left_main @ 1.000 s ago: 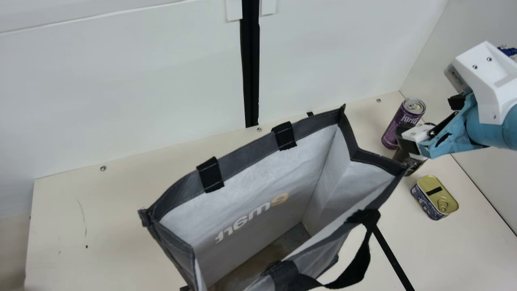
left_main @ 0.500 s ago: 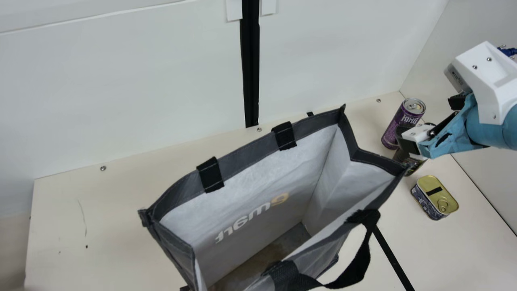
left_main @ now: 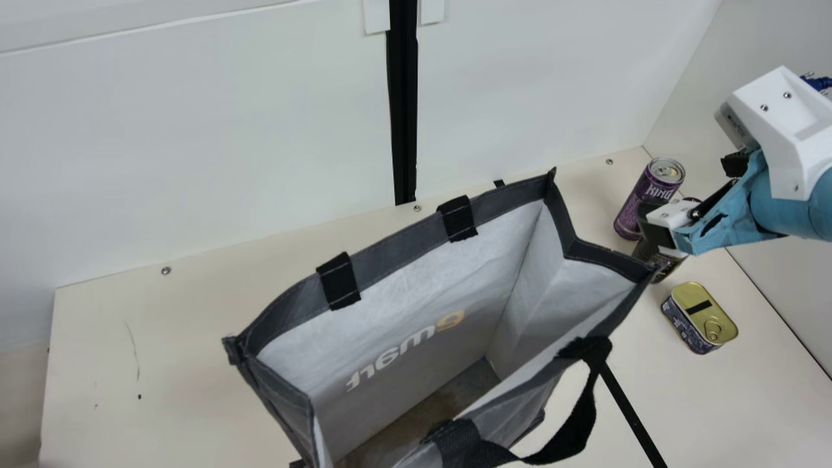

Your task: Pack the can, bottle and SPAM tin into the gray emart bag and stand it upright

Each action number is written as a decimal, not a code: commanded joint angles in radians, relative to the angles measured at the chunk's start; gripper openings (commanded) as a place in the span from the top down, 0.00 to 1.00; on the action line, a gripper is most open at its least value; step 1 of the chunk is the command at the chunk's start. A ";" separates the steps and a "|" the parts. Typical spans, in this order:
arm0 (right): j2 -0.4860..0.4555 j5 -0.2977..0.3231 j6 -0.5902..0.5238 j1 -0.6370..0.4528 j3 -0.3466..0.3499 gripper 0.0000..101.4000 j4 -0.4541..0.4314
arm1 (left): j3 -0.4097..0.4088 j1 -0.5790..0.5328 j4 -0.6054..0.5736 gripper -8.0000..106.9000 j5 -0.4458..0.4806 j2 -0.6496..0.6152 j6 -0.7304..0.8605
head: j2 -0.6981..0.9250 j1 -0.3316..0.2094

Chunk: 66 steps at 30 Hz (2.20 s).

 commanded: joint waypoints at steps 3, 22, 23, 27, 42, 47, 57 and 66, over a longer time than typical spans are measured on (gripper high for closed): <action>0.000 0.000 0.000 0.000 0.000 0.06 0.000 | -0.013 -0.015 -0.001 0.15 -0.015 0.018 0.011 | -0.002 -0.023; 0.000 0.000 0.000 0.000 0.000 0.06 0.000 | -0.199 -0.047 -0.124 0.15 -0.032 0.160 0.122 | -0.002 -0.023; 0.000 0.000 0.000 0.000 0.000 0.06 0.000 | -0.207 -0.048 -0.131 0.15 -0.031 0.167 0.130 | -0.002 -0.023; 0.000 0.000 0.000 0.000 0.000 0.06 0.000 | -0.240 -0.043 -0.166 0.15 -0.027 0.192 0.169 | -0.002 -0.023; 0.000 0.000 0.000 0.000 0.000 0.06 0.000 | -0.356 -0.064 -0.269 0.15 -0.023 0.287 0.288 | -0.002 -0.023; 0.000 0.000 0.000 0.000 0.000 0.06 0.000 | -0.399 -0.091 -0.283 0.15 -0.026 0.320 0.316 | -0.002 -0.023; 0.000 0.000 0.000 0.000 0.000 0.06 0.000 | -0.481 -0.166 -0.290 0.15 -0.031 0.384 0.348 | -0.002 -0.023; 0.000 0.000 0.000 0.000 0.000 0.06 0.000 | -0.551 -0.235 -0.303 0.15 -0.025 0.447 0.362 | -0.002 -0.023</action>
